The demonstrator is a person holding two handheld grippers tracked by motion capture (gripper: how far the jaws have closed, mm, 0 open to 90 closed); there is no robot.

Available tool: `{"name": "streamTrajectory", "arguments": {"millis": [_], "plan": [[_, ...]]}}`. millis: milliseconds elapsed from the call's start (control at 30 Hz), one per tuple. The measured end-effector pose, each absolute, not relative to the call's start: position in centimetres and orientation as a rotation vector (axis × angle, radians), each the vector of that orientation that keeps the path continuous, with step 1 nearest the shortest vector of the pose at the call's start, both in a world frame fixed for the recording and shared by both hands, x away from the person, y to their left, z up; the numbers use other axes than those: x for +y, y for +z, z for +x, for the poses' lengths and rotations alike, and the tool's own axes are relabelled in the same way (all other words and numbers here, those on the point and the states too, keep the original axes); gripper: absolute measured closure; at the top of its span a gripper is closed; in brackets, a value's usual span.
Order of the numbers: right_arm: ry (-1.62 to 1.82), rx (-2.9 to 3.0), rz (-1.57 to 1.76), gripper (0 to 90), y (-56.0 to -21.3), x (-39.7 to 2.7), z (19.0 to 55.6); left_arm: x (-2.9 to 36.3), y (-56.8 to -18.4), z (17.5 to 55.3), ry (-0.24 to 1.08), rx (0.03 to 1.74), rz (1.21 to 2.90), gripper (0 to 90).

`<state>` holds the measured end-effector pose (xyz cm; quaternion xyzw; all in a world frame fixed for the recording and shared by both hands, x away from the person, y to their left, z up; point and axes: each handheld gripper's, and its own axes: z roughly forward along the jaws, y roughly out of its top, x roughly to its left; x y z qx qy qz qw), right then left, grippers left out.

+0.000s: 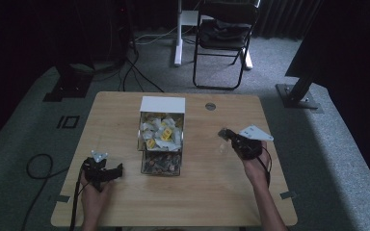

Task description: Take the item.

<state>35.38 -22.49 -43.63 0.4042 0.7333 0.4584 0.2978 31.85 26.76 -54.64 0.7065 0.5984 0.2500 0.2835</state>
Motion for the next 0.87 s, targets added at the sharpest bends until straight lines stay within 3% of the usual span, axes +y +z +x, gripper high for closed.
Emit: {"name": "streamTrajectory", "arguments": {"millis": [133, 233, 300, 433, 567, 867], "plan": [[1.183, 1.944, 1.126, 89.1, -43.9, -23.0, 36.4, 26.8, -54.6, 31.9, 0.669, 1.602, 1.89, 9.0], [1.222, 1.946, 1.172, 58.5, -44.1, -23.4, 36.8, 26.8, -54.6, 31.9, 0.669, 1.601, 1.891, 9.0], [1.242, 1.931, 1.186, 44.5, -44.2, -23.6, 36.7, 26.8, -54.6, 31.9, 0.669, 1.602, 1.89, 9.0], [1.213, 1.936, 1.189, 26.4, -44.7, -23.6, 36.4, 26.8, -54.6, 31.9, 0.67, 1.602, 1.89, 9.0], [1.197, 1.962, 1.2, 20.9, -45.5, -23.6, 36.2, 26.8, -54.7, 31.9, 0.671, 1.6, 1.891, 9.0], [1.193, 1.99, 1.236, 20.6, -47.1, -23.7, 35.6, 26.8, -54.6, 31.9, 0.671, 1.599, 1.893, 9.0]]}}
